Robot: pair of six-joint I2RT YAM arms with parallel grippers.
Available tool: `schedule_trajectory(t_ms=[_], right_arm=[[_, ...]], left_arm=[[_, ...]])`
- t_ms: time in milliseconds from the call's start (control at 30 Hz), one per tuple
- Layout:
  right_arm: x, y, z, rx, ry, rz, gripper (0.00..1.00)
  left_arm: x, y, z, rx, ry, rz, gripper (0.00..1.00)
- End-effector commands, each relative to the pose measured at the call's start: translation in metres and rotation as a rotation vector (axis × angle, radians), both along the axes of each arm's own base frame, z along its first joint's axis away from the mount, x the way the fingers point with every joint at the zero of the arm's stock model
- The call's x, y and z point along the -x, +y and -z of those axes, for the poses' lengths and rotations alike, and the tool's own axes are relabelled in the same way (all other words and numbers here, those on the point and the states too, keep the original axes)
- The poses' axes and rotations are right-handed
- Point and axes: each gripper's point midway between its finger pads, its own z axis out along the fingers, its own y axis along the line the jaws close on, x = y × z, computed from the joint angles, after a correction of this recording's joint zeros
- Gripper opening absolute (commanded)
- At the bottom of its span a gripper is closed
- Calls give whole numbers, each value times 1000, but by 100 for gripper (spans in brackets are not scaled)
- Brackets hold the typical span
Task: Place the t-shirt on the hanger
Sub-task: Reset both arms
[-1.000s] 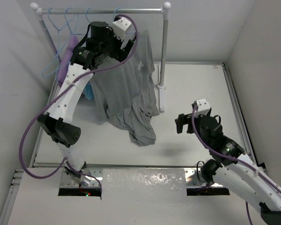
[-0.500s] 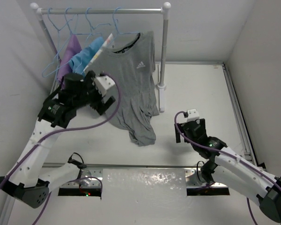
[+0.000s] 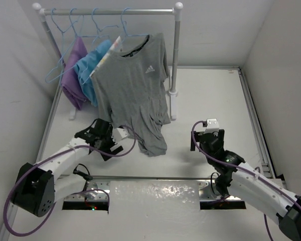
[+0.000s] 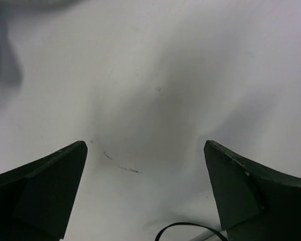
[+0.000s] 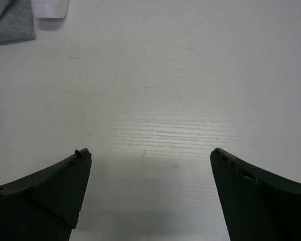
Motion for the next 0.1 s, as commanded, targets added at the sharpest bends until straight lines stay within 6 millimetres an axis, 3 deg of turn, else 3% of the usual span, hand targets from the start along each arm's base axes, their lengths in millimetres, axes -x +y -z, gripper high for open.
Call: schedule_trajectory(t_ms=[0,67], right_arm=[[-6,4,-8,-43,-72,-5,99],[-5,4,-3,-46,-80,-13,99]], left_arm=[[-49,15,-5,-16,-295,-170,100],[-52,18,2,-8,-329,-214,99]])
